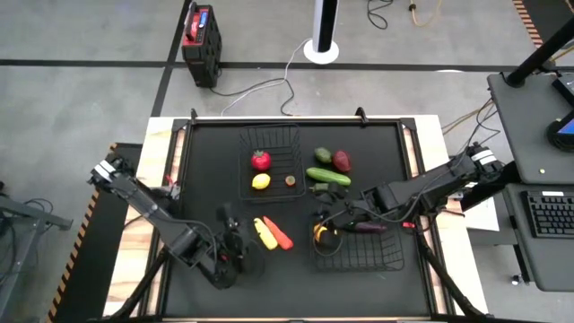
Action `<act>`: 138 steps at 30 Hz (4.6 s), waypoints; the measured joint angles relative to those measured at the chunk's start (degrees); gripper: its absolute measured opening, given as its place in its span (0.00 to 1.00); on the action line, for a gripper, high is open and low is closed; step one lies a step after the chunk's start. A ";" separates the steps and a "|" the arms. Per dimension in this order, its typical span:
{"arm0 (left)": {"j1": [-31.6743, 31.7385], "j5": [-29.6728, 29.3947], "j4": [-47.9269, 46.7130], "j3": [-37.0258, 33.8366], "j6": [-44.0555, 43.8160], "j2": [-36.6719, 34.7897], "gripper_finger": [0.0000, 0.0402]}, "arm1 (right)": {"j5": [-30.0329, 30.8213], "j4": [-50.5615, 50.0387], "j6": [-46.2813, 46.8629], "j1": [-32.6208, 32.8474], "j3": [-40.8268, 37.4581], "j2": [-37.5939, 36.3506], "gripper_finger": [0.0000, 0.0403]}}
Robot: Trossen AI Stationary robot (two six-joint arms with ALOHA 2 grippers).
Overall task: Sort produce into baskets
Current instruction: Put the yellow corn into the bottom black wire basket
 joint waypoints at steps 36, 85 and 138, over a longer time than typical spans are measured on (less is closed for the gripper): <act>6.90 5.79 -5.01 0.46 21.00 -2.69 0.25 | -15.28 -41.54 -6.30 -33.09 17.14 -0.70 0.03; 8.24 24.49 5.59 0.26 36.13 18.90 0.51 | 5.92 -41.54 21.62 15.78 20.57 -2.93 0.03; 0.81 5.54 64.60 -18.45 51.76 -8.57 0.31 | 18.08 62.70 -42.74 15.87 -14.51 1.58 0.03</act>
